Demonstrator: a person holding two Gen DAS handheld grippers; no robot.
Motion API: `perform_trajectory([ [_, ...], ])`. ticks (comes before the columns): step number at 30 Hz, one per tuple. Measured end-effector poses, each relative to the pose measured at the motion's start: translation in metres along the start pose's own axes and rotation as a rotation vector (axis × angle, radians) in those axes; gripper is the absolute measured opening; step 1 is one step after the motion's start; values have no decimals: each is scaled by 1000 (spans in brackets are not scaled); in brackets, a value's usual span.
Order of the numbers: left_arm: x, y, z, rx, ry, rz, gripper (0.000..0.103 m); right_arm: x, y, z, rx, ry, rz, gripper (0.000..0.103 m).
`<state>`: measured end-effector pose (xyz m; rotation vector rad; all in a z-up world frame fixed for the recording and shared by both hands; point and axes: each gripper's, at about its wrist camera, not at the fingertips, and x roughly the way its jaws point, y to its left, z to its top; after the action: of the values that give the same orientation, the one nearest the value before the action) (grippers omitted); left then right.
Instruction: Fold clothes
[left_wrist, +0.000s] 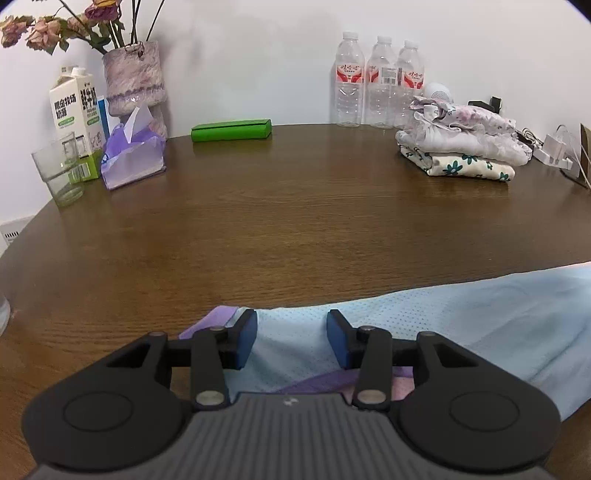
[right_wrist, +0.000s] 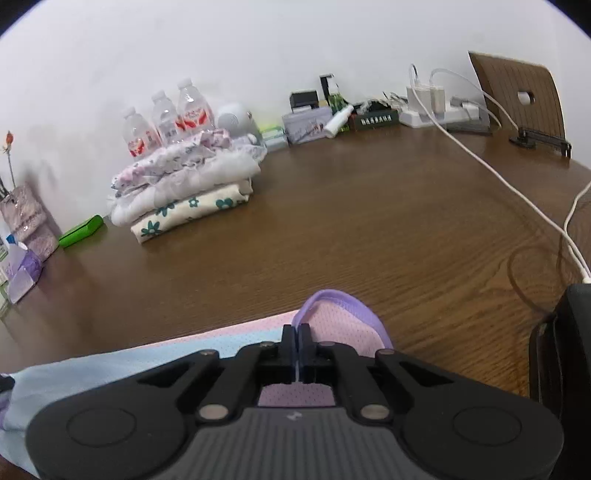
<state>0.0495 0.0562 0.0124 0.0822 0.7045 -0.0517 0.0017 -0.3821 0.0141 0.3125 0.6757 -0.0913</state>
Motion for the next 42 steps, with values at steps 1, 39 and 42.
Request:
perform_trajectory([
  [1, 0, 0, 1, 5, -1, 11, 45, -2, 0, 0, -11, 5, -4, 9],
  [39, -21, -62, -9, 117, -26, -107, 68, -12, -6, -5, 5, 11, 12, 0],
  [42, -16, -58, -11, 107, -10, -115, 70, -11, -6, -5, 3, 9, 11, 6],
])
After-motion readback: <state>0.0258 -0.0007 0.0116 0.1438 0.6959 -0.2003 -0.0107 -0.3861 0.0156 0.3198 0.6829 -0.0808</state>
